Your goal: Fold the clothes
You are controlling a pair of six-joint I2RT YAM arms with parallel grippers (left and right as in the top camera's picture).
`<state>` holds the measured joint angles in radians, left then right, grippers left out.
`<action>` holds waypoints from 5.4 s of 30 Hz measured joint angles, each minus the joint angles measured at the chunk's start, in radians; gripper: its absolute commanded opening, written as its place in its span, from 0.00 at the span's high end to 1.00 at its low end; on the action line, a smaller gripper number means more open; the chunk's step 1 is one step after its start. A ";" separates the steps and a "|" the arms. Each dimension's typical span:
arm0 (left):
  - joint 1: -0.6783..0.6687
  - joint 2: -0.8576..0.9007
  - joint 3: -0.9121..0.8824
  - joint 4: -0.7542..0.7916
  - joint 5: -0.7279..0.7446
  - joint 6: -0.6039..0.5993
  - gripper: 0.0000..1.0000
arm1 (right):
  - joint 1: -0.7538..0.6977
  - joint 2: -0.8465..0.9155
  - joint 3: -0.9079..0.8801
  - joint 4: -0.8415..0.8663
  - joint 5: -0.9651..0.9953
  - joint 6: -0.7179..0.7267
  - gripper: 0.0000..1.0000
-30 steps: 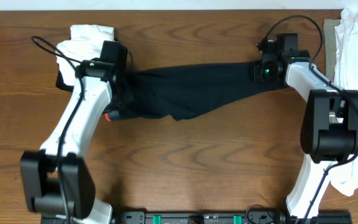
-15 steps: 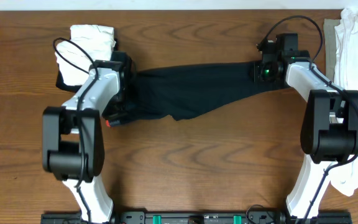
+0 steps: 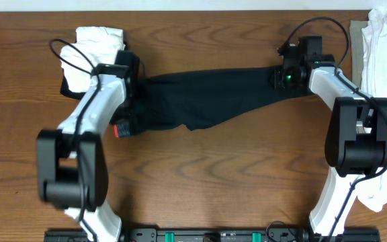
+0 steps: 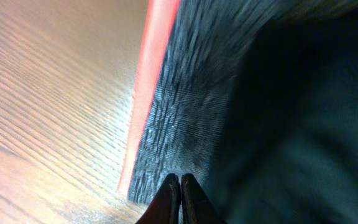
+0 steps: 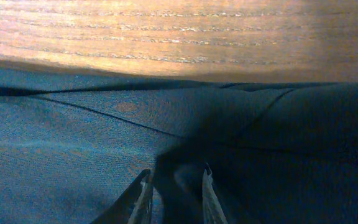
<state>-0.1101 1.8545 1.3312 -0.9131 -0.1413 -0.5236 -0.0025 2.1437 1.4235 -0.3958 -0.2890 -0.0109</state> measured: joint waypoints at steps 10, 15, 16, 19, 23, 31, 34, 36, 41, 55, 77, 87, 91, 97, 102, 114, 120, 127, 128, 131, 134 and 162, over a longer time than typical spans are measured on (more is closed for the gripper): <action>0.000 -0.130 0.003 0.154 -0.062 0.047 0.94 | 0.000 0.000 0.000 -0.006 0.000 0.000 0.73; 0.000 -0.071 0.003 0.201 -0.080 0.053 0.94 | 0.000 -0.002 0.000 -0.012 0.000 0.000 0.74; 0.000 -0.053 0.003 0.219 -0.083 0.058 0.94 | 0.000 -0.002 0.000 -0.012 0.000 0.000 0.73; 0.000 -0.003 0.003 0.280 -0.087 0.080 0.94 | 0.000 -0.002 0.000 -0.014 0.000 0.000 0.73; 0.001 0.074 0.003 0.360 -0.095 0.109 0.94 | 0.000 -0.003 0.001 -0.019 0.005 0.000 0.72; 0.031 0.173 0.003 0.449 -0.097 0.138 0.94 | 0.000 -0.008 0.001 -0.029 0.063 0.000 0.72; 0.044 0.177 0.003 0.451 -0.095 0.158 0.94 | -0.002 -0.013 0.001 -0.031 0.084 0.000 0.71; 0.050 0.177 0.003 0.451 -0.094 0.178 0.94 | -0.006 -0.019 0.001 -0.034 0.099 0.000 0.70; 0.066 0.177 0.003 0.446 -0.093 0.215 0.94 | -0.038 -0.069 0.001 -0.042 0.135 0.000 0.66; 0.024 0.022 0.003 0.440 -0.092 0.243 0.67 | -0.257 -0.144 0.005 -0.173 0.139 -0.002 0.40; -0.071 -0.218 0.026 0.136 -0.092 0.207 0.48 | -0.415 -0.122 0.005 -0.119 0.025 0.124 0.32; -0.071 -0.218 0.026 0.108 -0.079 0.207 0.47 | -0.420 -0.027 0.008 -0.078 0.004 0.305 0.34; -0.071 -0.218 0.026 0.107 -0.076 0.207 0.47 | -0.421 -0.012 0.011 -0.034 -0.030 0.335 0.37; -0.071 -0.218 0.026 0.107 -0.075 0.207 0.47 | -0.421 0.009 0.014 0.005 -0.106 0.390 0.66; -0.071 -0.218 0.026 0.106 -0.075 0.207 0.46 | -0.421 0.023 0.014 -0.002 -0.146 0.409 0.99; -0.071 -0.218 0.026 0.058 -0.074 0.195 0.46 | -0.521 0.023 0.014 -0.003 -0.233 0.303 0.99; -0.071 -0.218 0.026 0.059 -0.039 0.172 0.46 | -0.656 0.011 0.024 -0.004 -0.329 0.253 0.99; -0.071 -0.218 0.026 0.061 -0.012 0.161 0.46 | -0.673 -0.032 0.036 -0.008 -0.423 0.185 0.99; -0.071 -0.218 0.026 0.061 -0.011 0.161 0.46 | -0.667 -0.041 0.037 -0.008 -0.428 0.180 0.99; -0.071 -0.218 0.026 0.061 -0.010 0.160 0.46 | -0.642 -0.093 0.040 -0.011 -0.446 0.156 0.99; -0.070 -0.218 0.026 0.061 -0.006 0.159 0.46 | -0.601 -0.164 0.042 -0.038 -0.453 0.124 0.99; 0.062 -0.218 0.026 0.064 0.004 0.158 0.46 | 0.350 -0.149 0.062 -0.307 -0.083 -0.110 0.99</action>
<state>-0.0479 1.6363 1.3575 -0.8486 -0.1375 -0.3660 0.3473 1.9949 1.4857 -0.7033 -0.3721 -0.1211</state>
